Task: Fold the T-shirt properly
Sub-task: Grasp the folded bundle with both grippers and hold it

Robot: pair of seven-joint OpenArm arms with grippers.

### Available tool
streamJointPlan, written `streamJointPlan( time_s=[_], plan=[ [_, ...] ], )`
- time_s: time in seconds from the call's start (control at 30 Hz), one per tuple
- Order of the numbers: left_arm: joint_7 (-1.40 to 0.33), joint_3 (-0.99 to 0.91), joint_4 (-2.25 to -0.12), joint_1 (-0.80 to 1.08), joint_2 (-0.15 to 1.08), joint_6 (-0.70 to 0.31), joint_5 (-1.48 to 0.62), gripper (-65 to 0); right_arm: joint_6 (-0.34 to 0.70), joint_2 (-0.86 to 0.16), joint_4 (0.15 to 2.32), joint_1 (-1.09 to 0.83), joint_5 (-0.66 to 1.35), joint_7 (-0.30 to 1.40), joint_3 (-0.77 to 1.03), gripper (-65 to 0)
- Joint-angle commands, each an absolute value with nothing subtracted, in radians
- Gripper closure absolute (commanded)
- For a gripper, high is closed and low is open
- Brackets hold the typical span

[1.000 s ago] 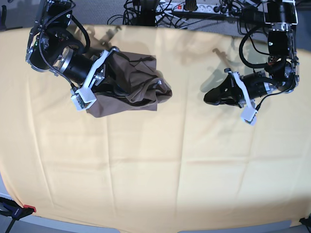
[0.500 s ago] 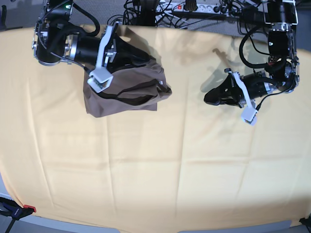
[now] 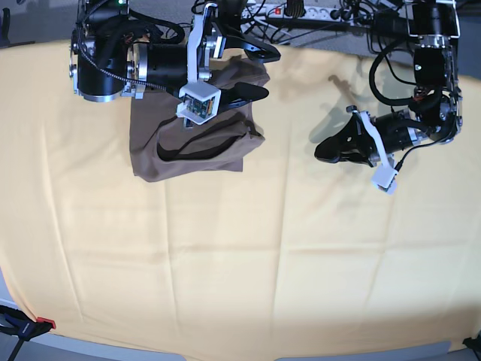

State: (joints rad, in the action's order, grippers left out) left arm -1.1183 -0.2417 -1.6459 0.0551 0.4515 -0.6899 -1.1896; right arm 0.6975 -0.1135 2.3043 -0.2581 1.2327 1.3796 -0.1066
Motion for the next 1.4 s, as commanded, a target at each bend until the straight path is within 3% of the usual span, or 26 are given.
streamJointPlan(
  time_s=[0.0, 0.17, 0.3, 0.63, 0.67, 0.77, 0.8, 0.83, 0.97, 1.07, 1.17, 1.27, 1.3, 1.37],
  plan=[
    [-1.1, -0.245, -1.66, 0.041, 0.466, -0.698, -1.213, 0.0, 0.698, -0.114, 2.32, -0.252, 1.211, 1.315, -0.092, -37.6],
    [-1.112, -0.244, -1.661, 0.041, 0.469, -0.698, -1.248, 0.0, 0.698, -0.117, 2.32, -0.251, 0.909, 1.091, -0.027, -37.5],
    [-1.196, -0.198, -1.726, 0.036, 0.485, -0.698, -1.351, 0.0, 0.698, -0.12, 2.322, -0.252, 0.901, 1.082, 0.068, -37.5],
    [-1.164, 0.012, -2.001, 0.03, 0.554, -0.698, -1.242, 0.0, 0.698, -0.12, 2.322, -0.272, 0.92, 1.092, 0.294, -37.5],
    [-1.139, 0.031, -2.011, 0.027, 0.554, -0.698, -1.196, -2.7, 0.698, -0.12, 2.322, -0.275, 0.92, 1.092, 0.311, -37.5],
    [-1.036, 0.085, -2.011, 0.009, 0.554, -0.698, -1.051, -31.1, 0.698, -0.12, 2.322, -0.286, 0.92, 1.092, 0.347, -37.5],
    [-1.0, 0.1, -2.011, 0.004, 0.554, -0.698, -1.005, -36.6, 0.698, -0.12, 2.322, -0.29, 0.92, 1.092, 0.352, -37.5],
    [-0.97, 0.116, -2.011, -0.001, 0.554, -0.698, -0.96, -38.1, 0.698, -0.119, 2.322, -0.295, 0.92, 1.092, 0.354, -37.5],
    [-0.903, 0.199, -2.009, -0.039, 0.554, -0.698, -0.808, -37.8, 0.698, -0.12, 2.322, -0.305, 0.919, 1.092, 0.353, -37.5],
    [-0.85, 0.274, -1.987, -0.075, 0.553, -0.698, -0.708, -33.9, 0.698, -0.12, 2.322, -0.305, 0.919, 1.092, 0.353, -37.5],
    [-0.818, 0.319, -1.947, -0.112, 0.542, -0.698, -0.646, -21.0, 0.698, -0.12, 2.322, -0.305, 0.919, 1.091, 0.353, -37.4],
    [-0.779, 0.319, -1.912, -0.146, 0.521, -0.698, -0.63, -3.1, 0.698, -0.12, 2.322, -0.305, 0.919, 1.092, 0.353, -33.5],
    [-0.773, 0.317, -1.905, -0.157, 0.516, -0.67, -0.624, 0.0, 0.698, -0.119, 2.322, -0.305, 0.919, 1.092, 0.353, -31.4],
    [-0.744, 0.316, -1.9, -0.176, 0.512, -0.625, -0.592, 0.0, 0.698, -0.119, 2.322, -0.305, 0.919, 1.092, 0.353, -28.3]
  ],
)
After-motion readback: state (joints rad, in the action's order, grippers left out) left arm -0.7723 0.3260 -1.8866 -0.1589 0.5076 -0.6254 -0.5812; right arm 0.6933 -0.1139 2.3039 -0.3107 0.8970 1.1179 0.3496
